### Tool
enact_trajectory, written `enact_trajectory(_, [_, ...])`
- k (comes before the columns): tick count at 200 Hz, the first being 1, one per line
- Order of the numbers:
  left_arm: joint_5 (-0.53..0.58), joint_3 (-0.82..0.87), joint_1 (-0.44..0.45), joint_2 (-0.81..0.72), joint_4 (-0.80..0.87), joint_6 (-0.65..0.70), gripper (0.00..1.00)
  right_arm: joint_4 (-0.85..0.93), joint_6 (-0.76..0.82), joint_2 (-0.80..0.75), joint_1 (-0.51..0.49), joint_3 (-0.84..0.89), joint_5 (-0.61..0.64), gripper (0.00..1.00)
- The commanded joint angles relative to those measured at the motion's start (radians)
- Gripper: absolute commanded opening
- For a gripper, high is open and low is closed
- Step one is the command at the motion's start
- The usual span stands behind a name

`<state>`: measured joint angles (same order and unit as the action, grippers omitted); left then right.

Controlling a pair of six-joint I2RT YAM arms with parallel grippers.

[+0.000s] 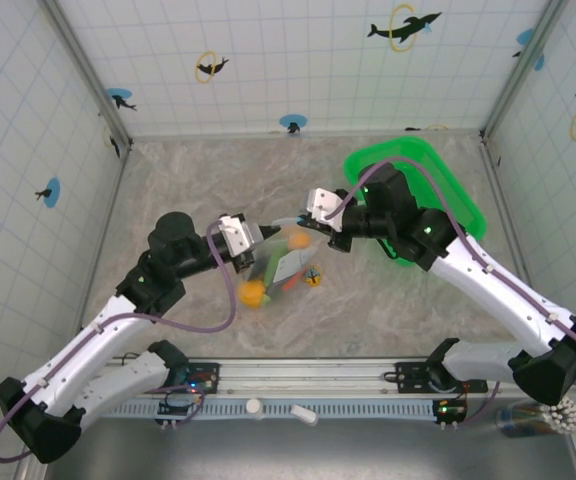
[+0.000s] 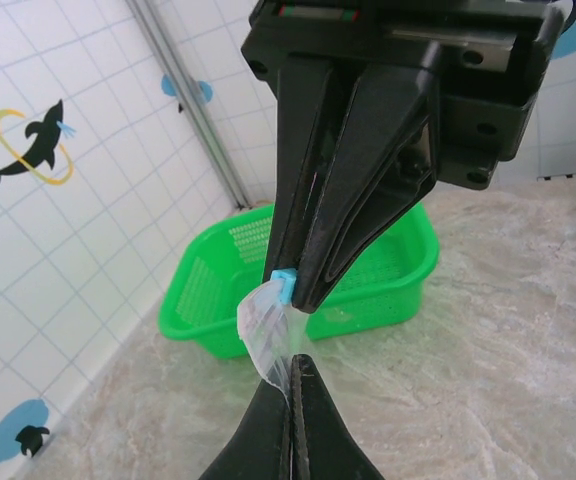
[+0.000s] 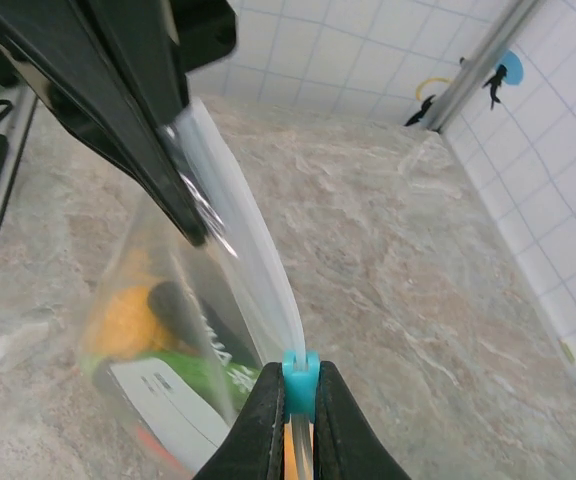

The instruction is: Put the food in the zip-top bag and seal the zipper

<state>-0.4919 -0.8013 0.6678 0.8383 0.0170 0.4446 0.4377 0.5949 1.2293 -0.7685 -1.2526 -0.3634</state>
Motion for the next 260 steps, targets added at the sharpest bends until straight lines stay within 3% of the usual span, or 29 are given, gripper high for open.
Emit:
enact_trajectory(1, [-0.009,-0.005,-0.010,-0.053,-0.088,-0.014,0.00,0.019,-0.019,-0.004,0.047,0.034,0.158,0.00])
enact_trajectory(124, [0.328,0.021,-0.014,-0.118,-0.198,-0.014,0.00,-0.046,-0.085,-0.069,0.122,0.138,0.172,0.00])
enact_trajectory(260, [0.456,0.038,-0.015,-0.158,-0.268,0.003,0.00,-0.039,-0.124,-0.125,0.149,0.198,0.245,0.00])
